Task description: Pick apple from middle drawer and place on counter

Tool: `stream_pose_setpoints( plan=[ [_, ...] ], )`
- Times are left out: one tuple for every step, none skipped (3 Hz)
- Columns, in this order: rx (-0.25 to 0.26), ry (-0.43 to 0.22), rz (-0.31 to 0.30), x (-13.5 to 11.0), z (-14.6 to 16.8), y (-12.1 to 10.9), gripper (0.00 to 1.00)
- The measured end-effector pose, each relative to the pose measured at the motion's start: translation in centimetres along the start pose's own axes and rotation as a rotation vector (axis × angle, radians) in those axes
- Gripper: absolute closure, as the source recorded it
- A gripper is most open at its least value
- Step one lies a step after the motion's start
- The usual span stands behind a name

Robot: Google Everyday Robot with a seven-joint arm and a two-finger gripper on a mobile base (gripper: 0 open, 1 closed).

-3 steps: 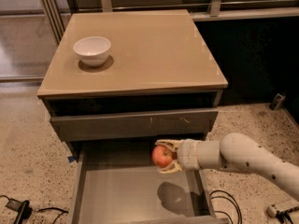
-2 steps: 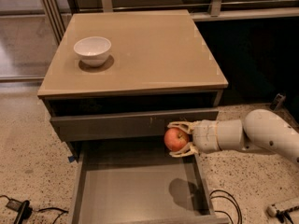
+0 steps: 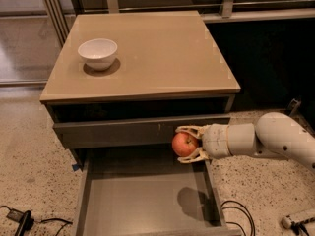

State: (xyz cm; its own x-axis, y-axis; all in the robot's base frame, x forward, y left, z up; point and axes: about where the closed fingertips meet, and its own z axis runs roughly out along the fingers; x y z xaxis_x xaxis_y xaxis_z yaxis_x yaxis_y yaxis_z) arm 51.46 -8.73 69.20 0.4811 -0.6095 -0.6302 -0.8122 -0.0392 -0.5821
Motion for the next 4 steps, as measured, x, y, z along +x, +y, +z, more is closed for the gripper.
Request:
stream_pose_setpoints(
  plan=[
    [0.017,-0.002,-0.068,-1.6,-1.6,-4.4,1.00],
    [0.026,0.006,-0.153,-3.8,-4.0,-10.8,1.00],
    [0.020,-0.008,-0.202,-5.5,-5.7,-15.1,1.00],
    [0.006,-0.039,-0.242,-7.6,-7.5,-17.6,1.00]
  ],
)
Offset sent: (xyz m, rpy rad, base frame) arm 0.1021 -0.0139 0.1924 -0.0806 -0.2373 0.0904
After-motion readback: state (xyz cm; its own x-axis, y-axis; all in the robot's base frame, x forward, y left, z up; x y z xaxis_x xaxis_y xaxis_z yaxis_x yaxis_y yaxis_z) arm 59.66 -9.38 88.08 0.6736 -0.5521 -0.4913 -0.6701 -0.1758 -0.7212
